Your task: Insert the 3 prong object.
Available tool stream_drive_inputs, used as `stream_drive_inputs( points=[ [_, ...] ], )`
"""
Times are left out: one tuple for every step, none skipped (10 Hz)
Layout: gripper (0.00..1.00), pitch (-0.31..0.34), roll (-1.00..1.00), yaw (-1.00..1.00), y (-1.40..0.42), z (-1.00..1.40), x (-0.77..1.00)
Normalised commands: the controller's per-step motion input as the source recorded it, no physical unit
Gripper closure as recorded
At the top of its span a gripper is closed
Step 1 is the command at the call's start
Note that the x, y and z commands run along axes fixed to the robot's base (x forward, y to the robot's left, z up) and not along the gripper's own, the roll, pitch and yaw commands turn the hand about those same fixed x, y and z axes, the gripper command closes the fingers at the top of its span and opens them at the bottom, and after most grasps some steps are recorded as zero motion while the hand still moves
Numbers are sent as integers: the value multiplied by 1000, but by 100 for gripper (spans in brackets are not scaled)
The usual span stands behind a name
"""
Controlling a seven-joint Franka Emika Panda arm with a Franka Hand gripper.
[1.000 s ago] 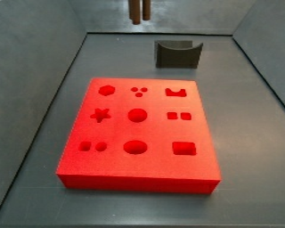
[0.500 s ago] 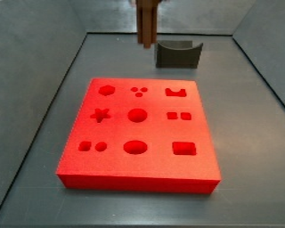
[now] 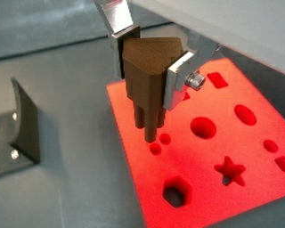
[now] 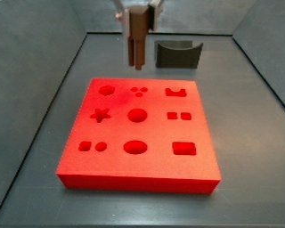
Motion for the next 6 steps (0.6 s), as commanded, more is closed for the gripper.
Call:
stream_drive_inputs(
  points=[
    [100, 51, 264, -143, -331, -289, -60],
    [100, 153, 190, -294, -206, -409, -100],
    [100, 149, 189, -329, -46, -371, 0],
    [100, 174, 193, -483, 31, -229, 60],
    [100, 231, 211, -617, 80, -146, 60],
    [100, 276, 204, -614, 9, -91, 0]
  ],
)
